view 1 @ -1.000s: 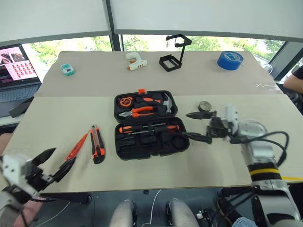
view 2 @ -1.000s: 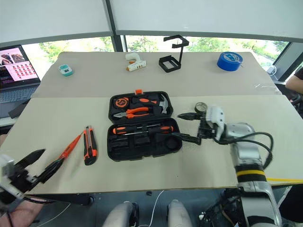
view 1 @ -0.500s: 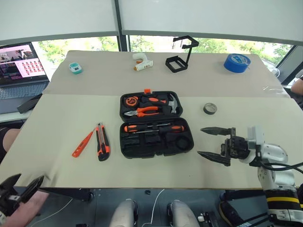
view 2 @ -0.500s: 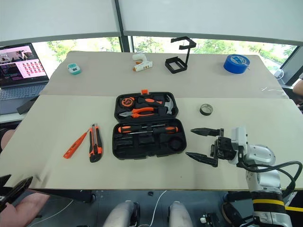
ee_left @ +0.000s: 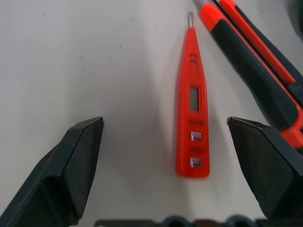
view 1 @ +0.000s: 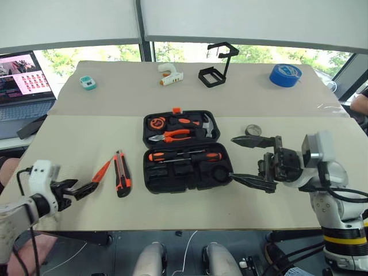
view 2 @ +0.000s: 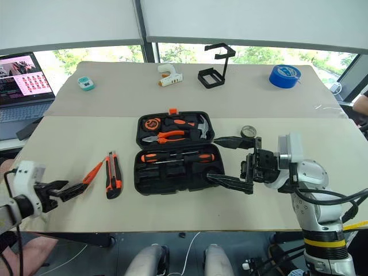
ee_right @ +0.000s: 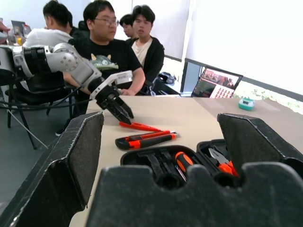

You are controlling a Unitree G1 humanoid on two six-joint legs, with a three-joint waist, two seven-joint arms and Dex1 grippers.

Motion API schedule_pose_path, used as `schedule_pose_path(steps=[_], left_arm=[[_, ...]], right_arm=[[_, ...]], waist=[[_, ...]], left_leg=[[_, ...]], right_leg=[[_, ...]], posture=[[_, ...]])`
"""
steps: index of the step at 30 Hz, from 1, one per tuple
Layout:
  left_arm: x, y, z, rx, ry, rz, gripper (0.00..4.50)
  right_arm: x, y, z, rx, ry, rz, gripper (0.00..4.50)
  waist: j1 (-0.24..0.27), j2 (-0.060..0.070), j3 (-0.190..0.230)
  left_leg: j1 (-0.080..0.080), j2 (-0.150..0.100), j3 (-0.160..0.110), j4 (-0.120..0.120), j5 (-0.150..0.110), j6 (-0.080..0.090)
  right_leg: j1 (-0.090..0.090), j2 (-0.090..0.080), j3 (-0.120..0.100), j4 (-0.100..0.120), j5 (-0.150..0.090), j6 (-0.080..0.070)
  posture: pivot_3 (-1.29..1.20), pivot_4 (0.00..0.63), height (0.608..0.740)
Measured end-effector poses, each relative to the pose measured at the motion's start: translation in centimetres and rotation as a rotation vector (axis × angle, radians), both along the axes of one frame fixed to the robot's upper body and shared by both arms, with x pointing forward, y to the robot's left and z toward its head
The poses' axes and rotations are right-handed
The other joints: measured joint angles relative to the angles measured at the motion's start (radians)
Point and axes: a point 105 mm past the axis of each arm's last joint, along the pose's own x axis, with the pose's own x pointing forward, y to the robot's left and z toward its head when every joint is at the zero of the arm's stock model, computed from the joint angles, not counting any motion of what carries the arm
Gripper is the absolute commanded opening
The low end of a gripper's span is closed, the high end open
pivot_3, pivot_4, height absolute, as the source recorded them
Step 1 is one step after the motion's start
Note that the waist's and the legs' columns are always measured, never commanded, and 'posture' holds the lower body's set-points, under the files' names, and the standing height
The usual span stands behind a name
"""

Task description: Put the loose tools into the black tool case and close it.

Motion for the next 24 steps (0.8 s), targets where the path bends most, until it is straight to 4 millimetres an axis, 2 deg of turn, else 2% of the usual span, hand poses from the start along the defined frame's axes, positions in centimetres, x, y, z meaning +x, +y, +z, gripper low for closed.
schedule_pose_path(steps=[1, 3, 6, 11, 14, 17, 19, 20, 22, 24], left_arm=[[0.3, -0.2, -0.1, 0.014, -0.002, -0.015, 3.96], [0.9, -0.2, -0.2, 0.041, -0.007, -0.024, 3.39], [1.7, -0.5, -0.3, 0.057, -0.018, -0.04, 2.17], [1.5, -0.9, -0.5, 0.037, -0.023, -0.075, 0.44], [1.5, -0.5, -0.5, 0.046, -0.036, -0.072, 0.44], [1.4, 0.8, 0.0, 0.041, -0.054, -0.025, 0.44], [1.4, 1.1, 1.2, 0.074, -0.073, -0.073, 0.44], [1.4, 1.0, 2.6, 0.119, -0.101, -0.141, 0.44], [1.7, -0.1, 4.7, 0.191, -0.165, -0.298, 0.44], [2.3, -3.1, 6.7, 0.225, -0.232, -0.497, 0.44]], right_arm=[[0.1, -0.1, -0.1, -0.005, 0.002, -0.008, 4.5], [0.2, 0.0, -0.3, -0.009, 0.005, -0.012, 4.5], [0.2, -0.1, -0.6, -0.015, 0.009, -0.035, 4.5], [0.1, -0.3, -1.3, -0.028, 0.02, -0.056, 4.5], [0.1, -0.3, -1.3, -0.028, 0.015, -0.059, 4.5], [0.2, -0.5, -1.3, -0.035, 0.016, -0.072, 4.5], [0.2, -1.0, -1.6, -0.039, 0.027, -0.099, 4.5], [0.3, -1.5, -1.9, -0.06, 0.035, -0.121, 4.5], [0.5, -2.5, -2.3, -0.12, 0.028, -0.152, 4.5], [1.1, -3.9, -2.1, -0.143, 0.015, -0.209, 4.5]], waist=[[0.0, 0.0, 0.0], [0.003, 0.001, 0.0], [0.012, 0.001, 0.0], [0.015, 0.001, 0.0], [0.015, 0.001, 0.0], [0.012, 0.0, 0.0], [0.012, -0.001, 0.001], [0.014, -0.002, 0.001], [0.019, -0.002, 0.001], [0.025, -0.001, 0.001]], left_leg=[[0.001, 0.0, 0.0, 0.0, 0.0, 0.0], [0.001, 0.0, 0.0, 0.0, 0.0, 0.0], [0.001, -0.001, 0.0, 0.0, 0.0, 0.0], [0.001, -0.001, 0.002, 0.0, 0.0, 0.0], [0.001, -0.001, 0.002, 0.0, 0.0, 0.0], [0.001, -0.001, 0.002, 0.0, 0.0, 0.0], [0.0, -0.001, 0.002, 0.0, 0.0, 0.0], [-0.001, -0.001, 0.001, 0.0, 0.0, 0.0], [-0.001, -0.003, 0.002, 0.0, 0.0, 0.0], [-0.001, -0.003, 0.004, 0.0, 0.0, 0.0]], right_leg=[[0.0, -0.001, 0.0, 0.0, 0.0, 0.0], [0.0, -0.002, 0.001, 0.001, 0.0, 0.0], [0.001, -0.008, 0.0, 0.002, 0.0, 0.0], [0.0, -0.011, 0.0, 0.001, 0.0, 0.0], [0.0, -0.011, 0.0, 0.002, 0.0, 0.0], [-0.001, -0.011, -0.001, 0.002, 0.0, 0.0], [-0.001, -0.01, -0.002, 0.002, 0.0, 0.0], [-0.001, -0.01, -0.003, 0.001, 0.0, 0.0], [0.0, -0.012, -0.003, 0.0, 0.0, 0.0], [0.001, -0.014, -0.004, -0.002, 0.001, 0.0]], posture=[[0.0, 0.15, 0.74], [0.0, 0.15, 0.74], [0.0, 0.15, 0.74], [0.0, 0.15, 0.74], [0.0, 0.15, 0.74], [0.0, 0.15, 0.74], [0.0, 0.15, 0.74], [0.0, 0.15, 0.74], [0.0, 0.15, 0.74], [0.0, 0.15, 0.74]])
